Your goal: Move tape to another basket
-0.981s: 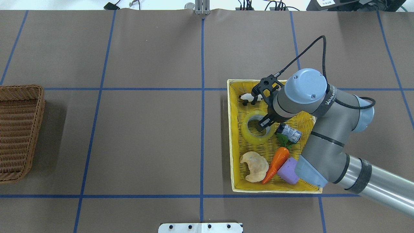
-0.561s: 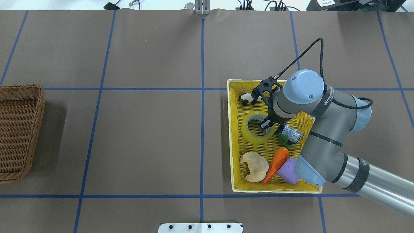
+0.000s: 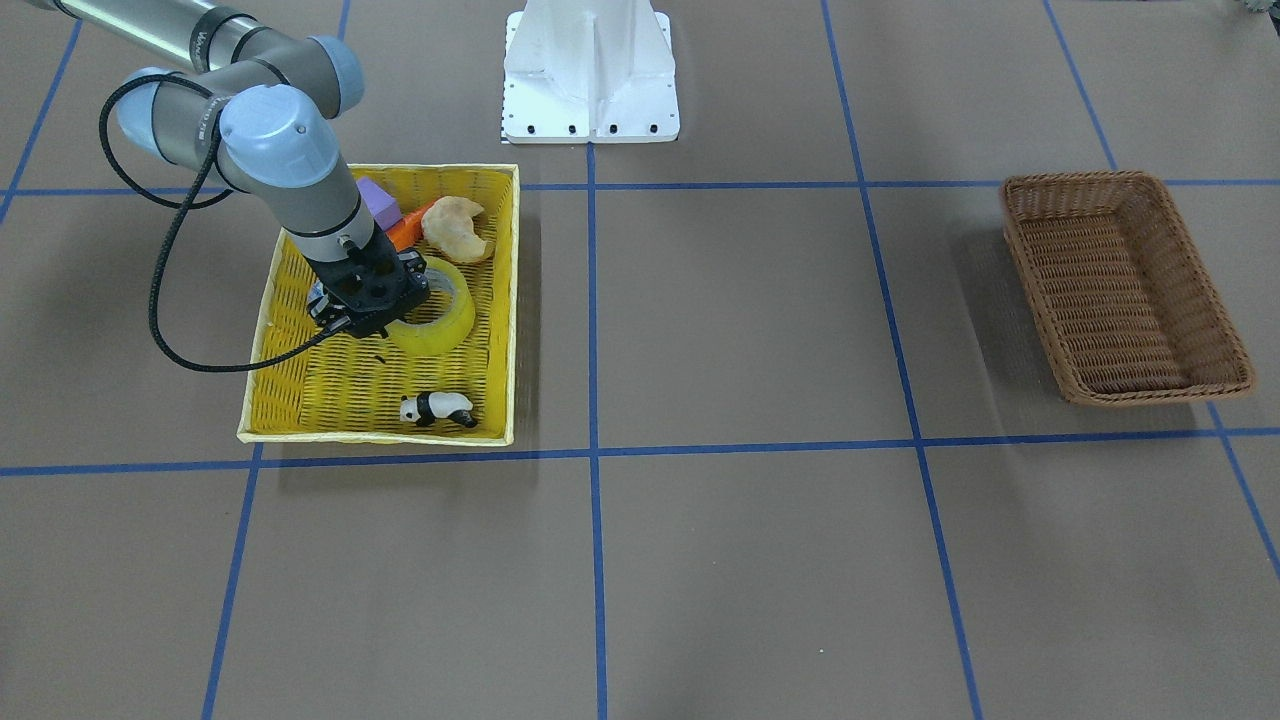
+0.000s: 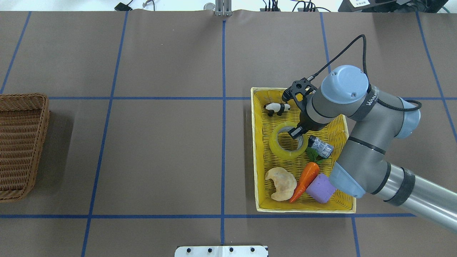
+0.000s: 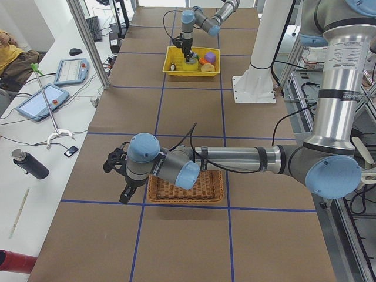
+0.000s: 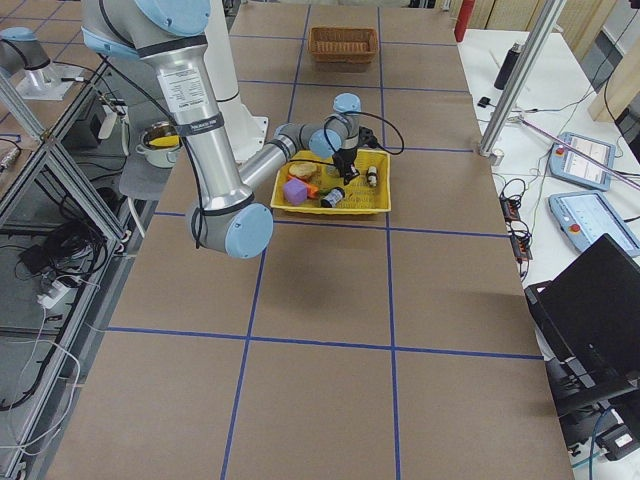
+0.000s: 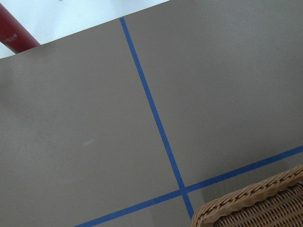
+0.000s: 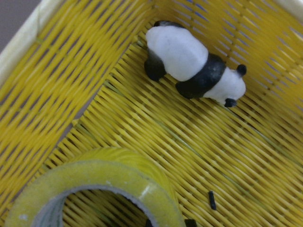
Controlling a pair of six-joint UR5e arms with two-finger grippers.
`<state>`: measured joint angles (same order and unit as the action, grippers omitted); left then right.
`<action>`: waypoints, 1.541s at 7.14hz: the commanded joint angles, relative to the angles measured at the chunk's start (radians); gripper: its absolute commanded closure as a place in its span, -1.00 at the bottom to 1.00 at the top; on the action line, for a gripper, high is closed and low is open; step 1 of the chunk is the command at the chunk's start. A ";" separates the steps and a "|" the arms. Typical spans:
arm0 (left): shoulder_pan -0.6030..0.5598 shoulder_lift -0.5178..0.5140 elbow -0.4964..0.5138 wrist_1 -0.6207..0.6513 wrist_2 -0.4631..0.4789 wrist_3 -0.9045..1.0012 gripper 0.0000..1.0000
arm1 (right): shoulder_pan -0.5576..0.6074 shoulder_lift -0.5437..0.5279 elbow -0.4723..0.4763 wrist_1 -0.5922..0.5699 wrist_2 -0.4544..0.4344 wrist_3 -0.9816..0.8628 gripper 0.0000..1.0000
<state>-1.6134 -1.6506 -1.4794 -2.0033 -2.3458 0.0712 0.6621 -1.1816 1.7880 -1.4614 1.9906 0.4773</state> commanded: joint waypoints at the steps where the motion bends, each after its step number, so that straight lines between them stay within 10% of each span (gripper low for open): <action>1: 0.000 0.000 0.001 0.000 -0.001 -0.001 -0.98 | 0.100 0.002 0.072 0.000 0.098 0.000 1.00; 6: 0.000 0.009 -0.033 -0.073 -0.047 -0.037 -0.98 | 0.151 0.127 0.122 0.015 0.131 0.193 1.00; 11: 0.105 -0.008 -0.036 -0.314 -0.072 -0.441 -0.98 | -0.175 0.324 0.111 0.015 -0.345 0.495 1.00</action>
<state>-1.5454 -1.6532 -1.5141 -2.2308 -2.4162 -0.2045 0.5753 -0.9012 1.9055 -1.4465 1.7790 0.9110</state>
